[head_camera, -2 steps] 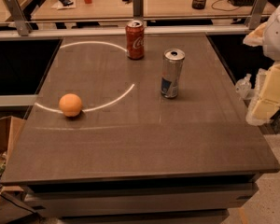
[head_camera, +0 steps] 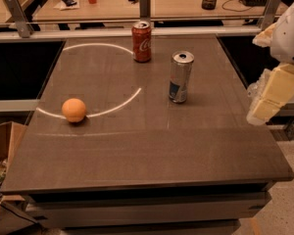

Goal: Pick coke can

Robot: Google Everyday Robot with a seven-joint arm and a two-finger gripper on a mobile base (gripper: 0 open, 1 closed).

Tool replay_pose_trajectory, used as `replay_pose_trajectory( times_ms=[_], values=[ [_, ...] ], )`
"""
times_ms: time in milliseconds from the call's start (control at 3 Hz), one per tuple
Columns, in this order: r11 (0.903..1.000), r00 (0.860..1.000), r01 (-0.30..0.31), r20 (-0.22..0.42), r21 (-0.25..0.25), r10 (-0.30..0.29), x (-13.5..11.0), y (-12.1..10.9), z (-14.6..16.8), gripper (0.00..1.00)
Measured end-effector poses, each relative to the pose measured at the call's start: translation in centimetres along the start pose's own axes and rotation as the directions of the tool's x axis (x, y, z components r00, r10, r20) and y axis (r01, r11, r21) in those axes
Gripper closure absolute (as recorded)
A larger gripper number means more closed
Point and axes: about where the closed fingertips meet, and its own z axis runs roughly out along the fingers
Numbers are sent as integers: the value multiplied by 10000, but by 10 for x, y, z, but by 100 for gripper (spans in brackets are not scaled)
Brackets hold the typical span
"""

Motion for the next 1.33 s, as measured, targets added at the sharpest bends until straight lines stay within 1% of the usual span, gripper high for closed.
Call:
replay_pose_trajectory(
  times_ms=[333, 667, 1000, 1333],
  values=[
    [9976, 9952, -514, 859, 456, 474, -2, -17, 12, 0],
    [9937, 9736, -947, 2138, 605, 798, -2, -36, 24, 0],
    [9862, 9300, -1610, 3407, 397, 1381, -1, -58, 36, 0],
    [9765, 8803, -2154, 4328, -5, 1944, 1, -81, 48, 0]
  ],
)
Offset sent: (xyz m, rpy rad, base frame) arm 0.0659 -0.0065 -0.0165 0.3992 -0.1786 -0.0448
